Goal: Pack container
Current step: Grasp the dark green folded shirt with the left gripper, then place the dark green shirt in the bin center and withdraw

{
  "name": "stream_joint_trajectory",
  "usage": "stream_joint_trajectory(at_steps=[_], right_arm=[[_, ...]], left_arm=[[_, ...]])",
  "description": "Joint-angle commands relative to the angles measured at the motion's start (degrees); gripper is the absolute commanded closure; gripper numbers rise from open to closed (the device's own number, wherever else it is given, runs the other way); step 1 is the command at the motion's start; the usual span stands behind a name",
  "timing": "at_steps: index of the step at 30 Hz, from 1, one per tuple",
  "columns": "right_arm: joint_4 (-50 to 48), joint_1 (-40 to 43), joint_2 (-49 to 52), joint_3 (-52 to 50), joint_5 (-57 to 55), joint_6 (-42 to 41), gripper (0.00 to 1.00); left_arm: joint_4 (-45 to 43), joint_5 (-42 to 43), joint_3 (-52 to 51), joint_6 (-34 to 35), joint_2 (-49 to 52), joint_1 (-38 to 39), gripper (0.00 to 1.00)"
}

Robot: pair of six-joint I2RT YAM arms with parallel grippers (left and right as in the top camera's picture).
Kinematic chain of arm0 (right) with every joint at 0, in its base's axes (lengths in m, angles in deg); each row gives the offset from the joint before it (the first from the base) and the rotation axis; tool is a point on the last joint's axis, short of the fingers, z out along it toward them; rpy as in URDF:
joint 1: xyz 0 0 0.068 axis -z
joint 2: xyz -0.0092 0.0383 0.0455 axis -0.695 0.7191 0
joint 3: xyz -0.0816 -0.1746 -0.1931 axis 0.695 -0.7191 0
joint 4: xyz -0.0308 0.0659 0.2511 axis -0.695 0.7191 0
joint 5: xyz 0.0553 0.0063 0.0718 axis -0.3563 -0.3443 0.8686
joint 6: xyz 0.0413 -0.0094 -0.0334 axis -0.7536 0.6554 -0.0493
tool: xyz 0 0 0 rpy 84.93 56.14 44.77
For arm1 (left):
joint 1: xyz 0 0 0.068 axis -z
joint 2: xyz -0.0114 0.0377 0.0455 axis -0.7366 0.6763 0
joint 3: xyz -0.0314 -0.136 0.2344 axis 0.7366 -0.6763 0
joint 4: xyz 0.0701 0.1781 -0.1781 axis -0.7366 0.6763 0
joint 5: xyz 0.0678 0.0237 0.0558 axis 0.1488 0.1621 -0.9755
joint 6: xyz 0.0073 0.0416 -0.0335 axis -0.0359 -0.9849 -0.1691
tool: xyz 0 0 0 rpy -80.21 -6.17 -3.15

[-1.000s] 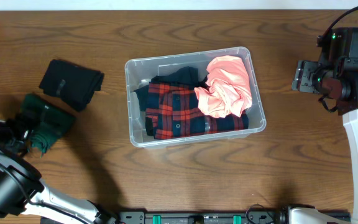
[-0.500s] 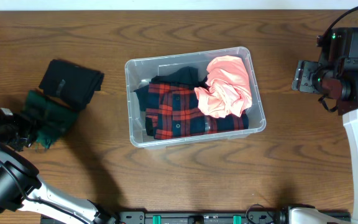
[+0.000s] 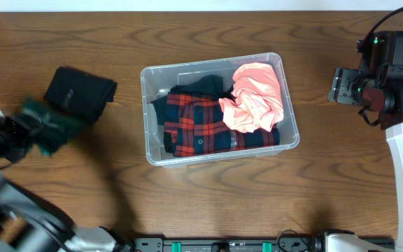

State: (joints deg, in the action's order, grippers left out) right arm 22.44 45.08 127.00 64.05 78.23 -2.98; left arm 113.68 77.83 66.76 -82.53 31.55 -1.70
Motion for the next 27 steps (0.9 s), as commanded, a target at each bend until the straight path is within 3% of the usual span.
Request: stream_joint_trajectory(at_steps=[1, 8, 16, 22, 27], right_arm=[[0.0, 0.3, 0.0, -0.1, -0.6, 0.4, 0.25], [-0.1, 0.3, 0.0, -0.1, -0.5, 0.3, 0.25], [0.0, 0.3, 0.0, -0.1, -0.5, 0.3, 0.24], [0.2, 0.3, 0.0, -0.1, -0.6, 0.4, 0.24], [0.2, 0.3, 0.0, -0.1, -0.6, 0.4, 0.24]], left_arm=[[0.3, 3.7, 1.1, 0.5, -11.5, 5.0, 0.94], [-0.2, 2.5, 1.1, 0.6, -24.2, 28.8, 0.94], [-9.2, 1.7, 1.1, 3.3, -18.1, 58.4, 0.94], [-14.4, -0.8, 1.1, 7.6, -8.0, 68.5, 0.94], [-14.3, -3.0, 1.1, 9.0, -1.7, 69.9, 0.94]])
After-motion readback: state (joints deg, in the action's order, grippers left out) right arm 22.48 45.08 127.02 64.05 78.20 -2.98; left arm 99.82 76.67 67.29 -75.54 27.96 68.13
